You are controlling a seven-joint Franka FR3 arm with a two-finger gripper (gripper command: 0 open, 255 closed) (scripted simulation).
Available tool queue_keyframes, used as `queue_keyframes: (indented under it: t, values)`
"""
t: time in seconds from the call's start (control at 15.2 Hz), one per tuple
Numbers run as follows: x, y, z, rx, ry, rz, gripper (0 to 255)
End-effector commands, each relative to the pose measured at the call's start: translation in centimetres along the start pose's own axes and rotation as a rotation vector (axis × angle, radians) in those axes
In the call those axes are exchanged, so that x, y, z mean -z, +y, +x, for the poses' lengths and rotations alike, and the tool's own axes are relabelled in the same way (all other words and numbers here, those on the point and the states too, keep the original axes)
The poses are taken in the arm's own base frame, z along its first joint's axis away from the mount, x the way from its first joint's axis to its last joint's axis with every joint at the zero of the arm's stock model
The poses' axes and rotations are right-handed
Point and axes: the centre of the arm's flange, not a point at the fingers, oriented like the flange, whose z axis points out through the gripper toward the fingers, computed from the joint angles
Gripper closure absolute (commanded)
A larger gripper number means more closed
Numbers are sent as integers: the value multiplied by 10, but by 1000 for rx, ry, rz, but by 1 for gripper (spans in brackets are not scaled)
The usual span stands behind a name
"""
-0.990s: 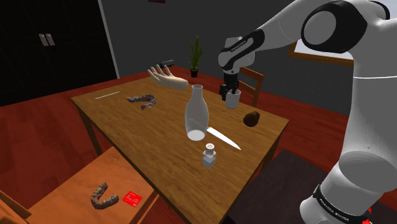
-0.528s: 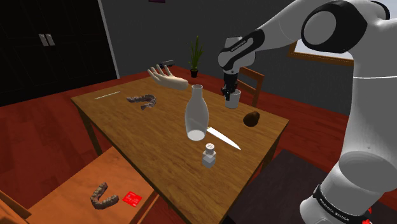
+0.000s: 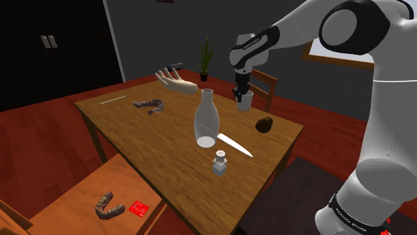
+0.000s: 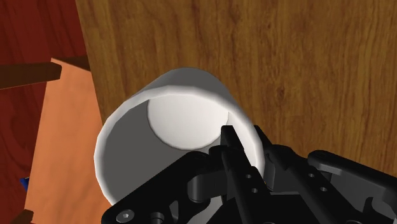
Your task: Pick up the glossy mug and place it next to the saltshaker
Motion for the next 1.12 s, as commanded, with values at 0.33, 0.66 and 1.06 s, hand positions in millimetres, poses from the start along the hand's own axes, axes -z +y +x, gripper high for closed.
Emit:
queue_keyframes:
  t: [0.33,0.66,1.06]
  values:
    - [38,2,-2,0,0,0,255]
    - [64,3,-2,0,0,0,255]
    - [96,5,-2,0,0,0,255]
